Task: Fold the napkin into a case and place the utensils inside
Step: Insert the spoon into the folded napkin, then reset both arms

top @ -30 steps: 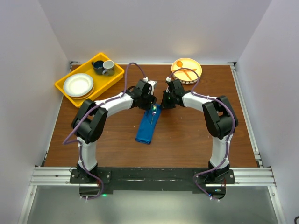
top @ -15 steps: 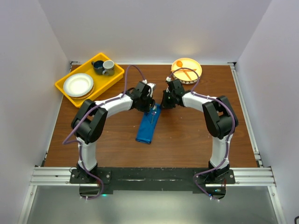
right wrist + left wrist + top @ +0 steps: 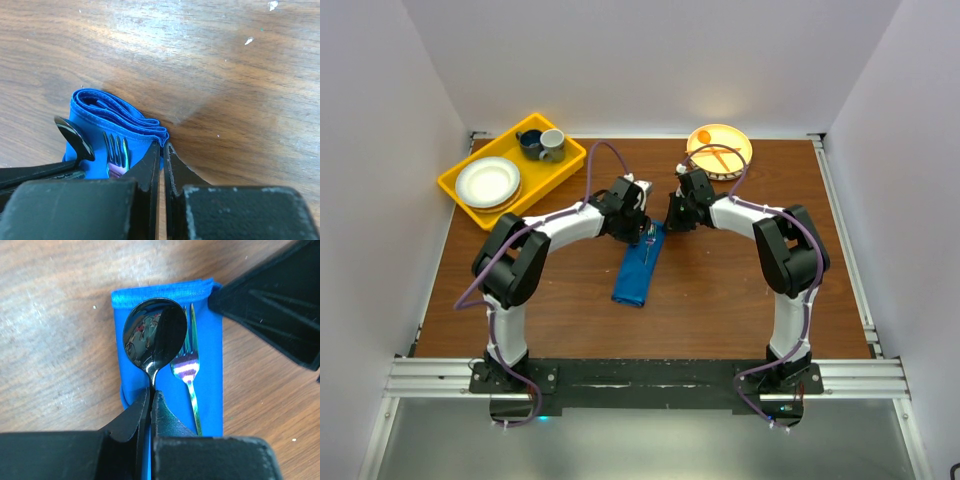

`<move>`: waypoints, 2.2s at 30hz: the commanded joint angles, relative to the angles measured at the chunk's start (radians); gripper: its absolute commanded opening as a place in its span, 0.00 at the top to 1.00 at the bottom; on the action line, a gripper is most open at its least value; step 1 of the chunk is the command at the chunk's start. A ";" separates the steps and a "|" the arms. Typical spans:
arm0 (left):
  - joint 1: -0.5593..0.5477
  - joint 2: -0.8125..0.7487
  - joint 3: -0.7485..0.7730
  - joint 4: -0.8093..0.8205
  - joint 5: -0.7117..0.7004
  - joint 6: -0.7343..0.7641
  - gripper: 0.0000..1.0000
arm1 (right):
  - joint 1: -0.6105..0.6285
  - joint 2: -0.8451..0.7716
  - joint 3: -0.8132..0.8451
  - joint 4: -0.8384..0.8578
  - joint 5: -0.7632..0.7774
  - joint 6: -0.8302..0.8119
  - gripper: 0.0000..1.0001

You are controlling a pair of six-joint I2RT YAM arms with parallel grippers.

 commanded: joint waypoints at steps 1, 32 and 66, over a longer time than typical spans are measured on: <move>-0.007 -0.054 -0.020 -0.028 -0.006 -0.011 1.00 | -0.004 0.009 0.038 -0.006 0.049 0.001 1.00; -0.029 -0.126 0.001 0.032 -0.006 0.007 0.59 | -0.006 0.010 0.039 0.000 0.040 0.001 1.00; 0.390 -0.386 0.200 -0.210 0.519 0.473 0.00 | 0.007 -0.134 0.335 -0.180 -0.172 -0.408 0.09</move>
